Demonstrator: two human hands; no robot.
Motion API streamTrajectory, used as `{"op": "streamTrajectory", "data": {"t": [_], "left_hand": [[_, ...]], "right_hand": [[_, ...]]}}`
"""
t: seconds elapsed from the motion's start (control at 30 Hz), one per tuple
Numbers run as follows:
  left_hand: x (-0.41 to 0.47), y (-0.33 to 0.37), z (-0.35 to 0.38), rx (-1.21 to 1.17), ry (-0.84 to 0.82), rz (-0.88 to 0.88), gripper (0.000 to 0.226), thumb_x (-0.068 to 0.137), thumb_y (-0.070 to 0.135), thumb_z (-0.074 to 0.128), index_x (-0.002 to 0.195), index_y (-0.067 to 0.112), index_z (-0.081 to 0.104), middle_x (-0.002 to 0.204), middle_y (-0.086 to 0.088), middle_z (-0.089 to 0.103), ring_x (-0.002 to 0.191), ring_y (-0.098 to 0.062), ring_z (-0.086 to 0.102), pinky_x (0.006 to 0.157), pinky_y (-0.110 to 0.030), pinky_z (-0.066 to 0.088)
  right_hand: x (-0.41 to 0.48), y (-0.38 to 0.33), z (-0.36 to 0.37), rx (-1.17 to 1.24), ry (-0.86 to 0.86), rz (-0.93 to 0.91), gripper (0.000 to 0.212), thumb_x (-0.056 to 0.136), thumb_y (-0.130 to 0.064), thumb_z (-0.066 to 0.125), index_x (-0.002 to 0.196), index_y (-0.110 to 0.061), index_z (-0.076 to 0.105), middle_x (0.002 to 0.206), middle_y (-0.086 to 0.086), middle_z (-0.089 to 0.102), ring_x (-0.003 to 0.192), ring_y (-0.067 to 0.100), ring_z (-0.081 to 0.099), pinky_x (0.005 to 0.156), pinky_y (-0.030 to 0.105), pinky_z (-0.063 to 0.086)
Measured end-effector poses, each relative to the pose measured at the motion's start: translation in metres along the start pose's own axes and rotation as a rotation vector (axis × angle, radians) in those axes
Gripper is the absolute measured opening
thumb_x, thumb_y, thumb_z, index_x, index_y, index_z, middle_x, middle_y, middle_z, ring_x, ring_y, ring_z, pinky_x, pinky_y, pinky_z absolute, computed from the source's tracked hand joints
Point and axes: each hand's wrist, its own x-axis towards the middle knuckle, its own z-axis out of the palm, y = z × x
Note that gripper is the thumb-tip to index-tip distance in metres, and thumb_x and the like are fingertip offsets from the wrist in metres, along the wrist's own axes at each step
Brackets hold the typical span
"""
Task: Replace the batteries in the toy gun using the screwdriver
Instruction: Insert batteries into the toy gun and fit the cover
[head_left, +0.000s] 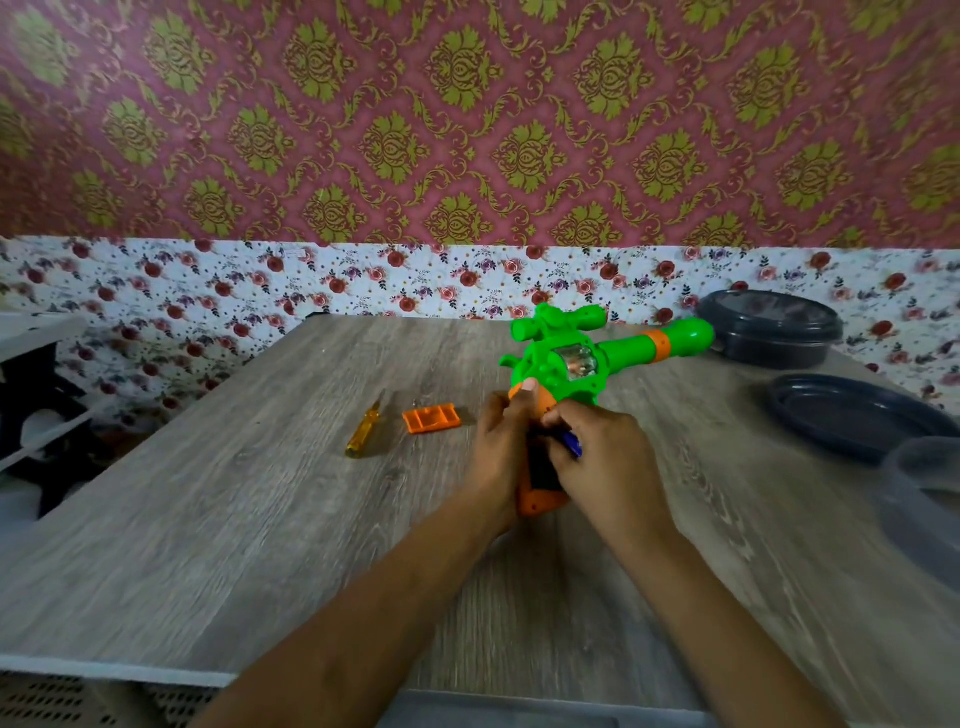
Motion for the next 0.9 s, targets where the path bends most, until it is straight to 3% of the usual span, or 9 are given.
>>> {"op": "streamTrajectory", "data": {"t": [0.13, 0.2, 0.27, 0.33, 0.43, 0.53, 0.67, 0.8, 0.9], "left_hand": [[0.001, 0.002, 0.0, 0.041, 0.034, -0.016, 0.018, 0.098, 0.022, 0.045, 0.083, 0.013, 0.047, 0.073, -0.008, 0.053, 0.059, -0.011, 0.059, 0.048, -0.018, 0.048], [0.004, 0.003, -0.002, 0.064, 0.072, -0.023, 0.018, 0.097, 0.029, 0.048, 0.086, 0.015, 0.049, 0.08, -0.01, 0.052, 0.072, -0.018, 0.057, 0.058, -0.024, 0.05], [0.003, 0.006, 0.0, 0.056, 0.098, -0.029, 0.019, 0.096, 0.032, 0.05, 0.086, 0.016, 0.049, 0.084, -0.012, 0.054, 0.077, -0.021, 0.058, 0.065, -0.029, 0.051], [0.002, 0.008, -0.001, 0.027, 0.094, -0.046, 0.018, 0.095, 0.032, 0.051, 0.086, 0.017, 0.05, 0.085, -0.012, 0.059, 0.069, -0.02, 0.061, 0.061, -0.03, 0.053], [-0.002, 0.014, -0.004, 0.021, 0.032, -0.098, 0.019, 0.095, 0.039, 0.049, 0.097, 0.02, 0.05, 0.088, -0.012, 0.065, 0.059, -0.018, 0.064, 0.057, -0.029, 0.054], [0.0, 0.013, -0.008, 0.047, 0.027, -0.112, 0.029, 0.094, 0.044, 0.049, 0.11, 0.02, 0.051, 0.093, -0.011, 0.067, 0.065, -0.018, 0.067, 0.059, -0.029, 0.055], [0.002, 0.011, -0.009, 0.053, 0.045, -0.133, 0.038, 0.093, 0.044, 0.05, 0.118, 0.015, 0.051, 0.095, -0.012, 0.068, 0.064, -0.016, 0.068, 0.054, -0.026, 0.055], [0.004, 0.009, -0.012, 0.054, 0.079, -0.143, 0.046, 0.092, 0.046, 0.051, 0.124, 0.012, 0.051, 0.096, -0.014, 0.069, 0.059, -0.015, 0.07, 0.049, -0.025, 0.055], [0.005, 0.008, -0.01, 0.052, 0.085, -0.14, 0.048, 0.092, 0.045, 0.051, 0.125, 0.01, 0.05, 0.091, -0.013, 0.069, 0.057, -0.015, 0.069, 0.048, -0.025, 0.054]], "right_hand": [[0.014, -0.015, -0.004, -0.235, -0.024, 0.024, 0.026, 0.085, -0.022, 0.057, 0.107, -0.011, 0.053, 0.099, 0.011, 0.066, 0.095, 0.031, 0.061, 0.07, 0.034, 0.044], [0.018, -0.016, -0.001, -0.233, 0.016, 0.057, 0.035, 0.082, -0.023, 0.063, 0.111, -0.009, 0.05, 0.096, 0.01, 0.066, 0.092, 0.03, 0.062, 0.069, 0.033, 0.043], [0.02, -0.014, -0.001, -0.056, 0.024, 0.148, 0.029, 0.075, -0.019, 0.071, 0.096, -0.008, 0.056, 0.084, 0.008, 0.066, 0.08, 0.026, 0.063, 0.065, 0.03, 0.043], [0.021, -0.006, -0.004, 0.338, 0.03, 0.382, 0.018, 0.072, -0.017, 0.076, 0.077, -0.01, 0.059, 0.071, 0.006, 0.064, 0.057, 0.012, 0.06, 0.053, 0.02, 0.046], [0.016, 0.015, -0.015, 0.997, 0.062, 0.845, 0.014, 0.084, -0.018, 0.062, 0.071, -0.012, 0.06, 0.057, -0.001, 0.067, 0.034, 0.002, 0.043, 0.03, 0.01, 0.029], [0.005, 0.034, -0.022, 1.372, 0.059, 1.085, 0.019, 0.086, -0.009, 0.041, 0.074, -0.006, 0.055, 0.061, 0.004, 0.069, 0.027, 0.002, 0.036, 0.028, 0.01, 0.024], [0.002, 0.036, -0.02, 1.616, 0.094, 1.136, 0.039, 0.057, -0.011, 0.033, 0.084, 0.006, 0.055, 0.076, 0.017, 0.064, 0.029, 0.006, 0.036, 0.034, 0.009, 0.026], [0.004, 0.034, -0.016, 1.651, 0.083, 1.129, 0.038, 0.055, -0.007, 0.032, 0.086, 0.002, 0.052, 0.085, 0.019, 0.06, 0.034, 0.008, 0.04, 0.041, 0.017, 0.03], [0.004, 0.033, -0.017, 1.76, 0.026, 1.112, 0.026, 0.064, 0.001, 0.036, 0.087, 0.001, 0.048, 0.091, 0.027, 0.059, 0.043, 0.011, 0.051, 0.042, 0.015, 0.04]]}}
